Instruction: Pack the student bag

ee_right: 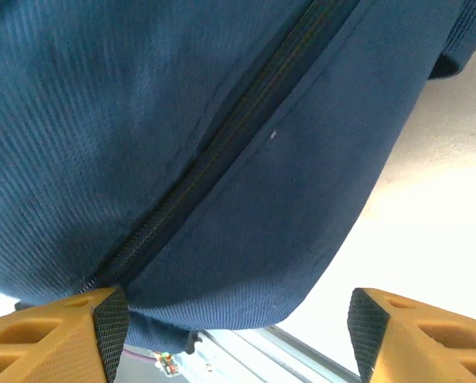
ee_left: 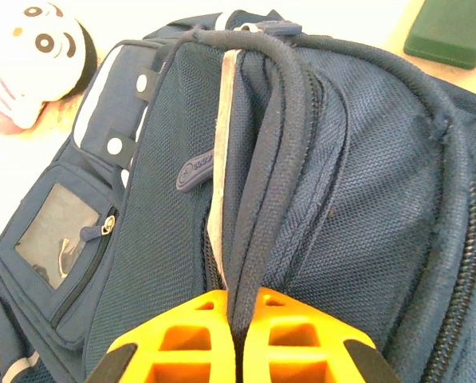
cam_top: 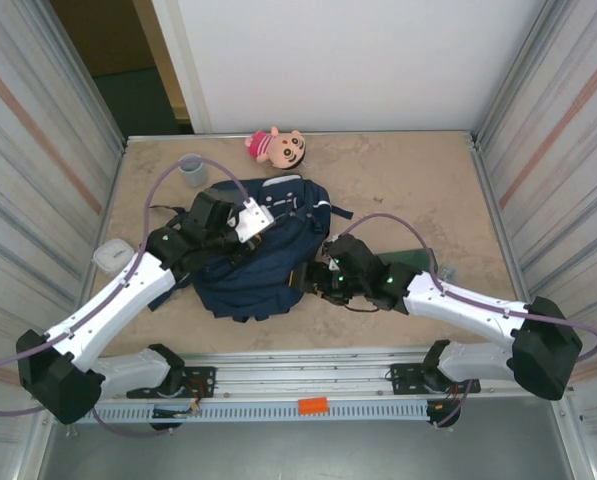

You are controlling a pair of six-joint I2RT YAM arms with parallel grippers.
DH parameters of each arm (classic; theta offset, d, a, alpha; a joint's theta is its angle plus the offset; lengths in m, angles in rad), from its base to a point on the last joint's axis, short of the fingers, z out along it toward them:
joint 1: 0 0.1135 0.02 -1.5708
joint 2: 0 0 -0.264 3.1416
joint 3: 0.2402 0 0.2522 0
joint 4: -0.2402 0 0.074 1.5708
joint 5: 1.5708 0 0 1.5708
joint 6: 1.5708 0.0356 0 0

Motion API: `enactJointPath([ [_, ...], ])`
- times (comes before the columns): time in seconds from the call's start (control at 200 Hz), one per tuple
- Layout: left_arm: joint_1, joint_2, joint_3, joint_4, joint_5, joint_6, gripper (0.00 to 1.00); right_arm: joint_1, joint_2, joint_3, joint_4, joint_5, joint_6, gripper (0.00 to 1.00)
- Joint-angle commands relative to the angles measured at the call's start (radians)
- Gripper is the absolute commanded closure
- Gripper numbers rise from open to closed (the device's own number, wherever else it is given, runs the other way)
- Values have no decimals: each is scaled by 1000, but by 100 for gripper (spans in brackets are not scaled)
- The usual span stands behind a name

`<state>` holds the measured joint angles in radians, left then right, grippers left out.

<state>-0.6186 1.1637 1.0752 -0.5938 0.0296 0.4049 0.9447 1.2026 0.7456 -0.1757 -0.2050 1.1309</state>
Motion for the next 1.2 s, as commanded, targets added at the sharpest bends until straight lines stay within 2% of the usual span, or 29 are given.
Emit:
enactJointPath([
  [0.0, -23, 5, 91, 88, -67, -115, 100, 39, -31, -1, 30, 66, 31, 26],
  [0.23, -82, 38, 138, 108, -188, -208, 100, 121, -15, 5, 89, 96, 6, 23],
  [0.521, -101, 37, 158, 113, -178, -268, 100, 122, 40, 39, -16, 129, -7, 23],
  [0.606, -104, 25, 166, 113, -166, -276, 100, 105, 63, 41, -86, 159, -8, 29],
  [0.656, -105, 16, 171, 112, -161, -272, 100, 94, 70, 37, -135, 196, -14, 40],
  [0.722, -107, 7, 181, 104, -154, -246, 100, 82, 78, 34, -207, 263, -34, 52],
  [0.812, -107, -7, 199, 73, -110, -165, 100, 72, 88, 40, -319, 377, -69, 58],
  [0.922, -110, -2, 248, -13, -34, -46, 100, 40, 101, 28, -344, 389, -115, 60],
  [1.117, -107, 26, 303, -133, -56, 94, 100, 31, 106, 12, -293, 347, -166, 59],
  [1.193, -100, 23, 292, -138, -39, 155, 100, 32, 91, 8, -269, 325, -184, 53],
])
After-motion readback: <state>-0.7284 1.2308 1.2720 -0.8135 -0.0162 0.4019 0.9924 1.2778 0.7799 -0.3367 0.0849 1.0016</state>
